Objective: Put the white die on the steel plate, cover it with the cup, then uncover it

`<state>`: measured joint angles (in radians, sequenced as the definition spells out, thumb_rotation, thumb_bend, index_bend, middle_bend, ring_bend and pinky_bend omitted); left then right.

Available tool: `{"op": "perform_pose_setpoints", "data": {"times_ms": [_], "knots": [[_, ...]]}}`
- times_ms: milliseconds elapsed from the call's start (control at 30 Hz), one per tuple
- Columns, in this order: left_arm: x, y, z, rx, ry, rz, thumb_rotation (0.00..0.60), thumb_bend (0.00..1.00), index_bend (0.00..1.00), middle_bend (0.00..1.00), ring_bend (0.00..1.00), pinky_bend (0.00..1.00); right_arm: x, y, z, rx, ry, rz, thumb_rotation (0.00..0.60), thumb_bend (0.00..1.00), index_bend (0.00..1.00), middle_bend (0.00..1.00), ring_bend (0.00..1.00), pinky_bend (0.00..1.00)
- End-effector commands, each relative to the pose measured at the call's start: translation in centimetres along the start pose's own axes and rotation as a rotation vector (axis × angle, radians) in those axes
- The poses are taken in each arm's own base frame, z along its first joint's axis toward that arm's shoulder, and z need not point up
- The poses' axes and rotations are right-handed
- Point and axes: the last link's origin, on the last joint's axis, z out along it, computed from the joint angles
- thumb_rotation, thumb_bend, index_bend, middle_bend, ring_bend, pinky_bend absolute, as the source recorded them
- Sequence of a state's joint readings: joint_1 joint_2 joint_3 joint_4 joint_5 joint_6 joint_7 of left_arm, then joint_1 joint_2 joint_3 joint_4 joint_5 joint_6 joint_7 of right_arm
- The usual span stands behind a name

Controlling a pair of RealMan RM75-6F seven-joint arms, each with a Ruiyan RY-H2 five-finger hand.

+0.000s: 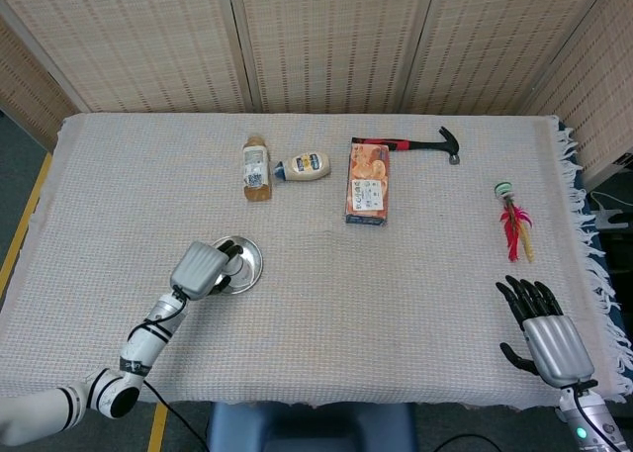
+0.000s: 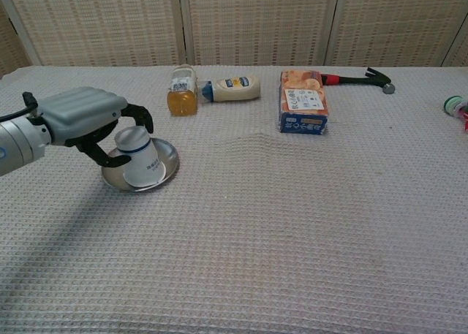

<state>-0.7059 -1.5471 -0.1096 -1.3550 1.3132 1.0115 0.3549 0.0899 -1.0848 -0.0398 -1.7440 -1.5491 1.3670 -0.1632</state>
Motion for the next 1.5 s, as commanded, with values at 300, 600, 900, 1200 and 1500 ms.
{"op": "perform_pose_setpoints", "data": {"times_ms": [300, 600, 900, 1200, 1500], "knots": [[0.4, -2.0, 0.4, 0.059, 0.049, 0.111, 0.6, 0.4, 0.58, 0.72, 0.74, 0.93, 0.0, 0.0, -0.1, 0.002, 0.001, 0.001, 0.6, 0.17, 0.0, 0.0, 0.0, 0.0], [0.1, -1.1, -0.3, 0.037, 0.033, 0.099, 0.6, 0.4, 0.58, 0.72, 0.74, 0.93, 0.0, 0.0, -0.1, 0.001, 0.003, 0.001, 0.6, 0.17, 0.0, 0.0, 0.0, 0.0], [0.9, -0.6, -0.9, -0.003, -0.004, 0.015, 0.6, 0.4, 0.58, 0.72, 0.74, 0.93, 0.1, 0.0, -0.2, 0.003, 0.004, 0.004, 0.6, 0.17, 0.0, 0.0, 0.0, 0.0], [2.4, -3.5, -3.1, 0.095, 0.119, 0.096, 0.6, 0.4, 0.58, 0.72, 0.74, 0.93, 0.0, 0.0, -0.1, 0.006, -0.002, 0.004, 0.6, 0.17, 0.0, 0.0, 0.0, 0.0], [-0.1, -7.3, -8.8, 0.225, 0.002, 0.141, 0.6, 0.4, 0.57, 0.72, 0.74, 0.93, 0.0, -0.2, -0.2, 0.007, 0.003, 0.001, 0.6, 0.17, 0.0, 0.0, 0.0, 0.0]]}}
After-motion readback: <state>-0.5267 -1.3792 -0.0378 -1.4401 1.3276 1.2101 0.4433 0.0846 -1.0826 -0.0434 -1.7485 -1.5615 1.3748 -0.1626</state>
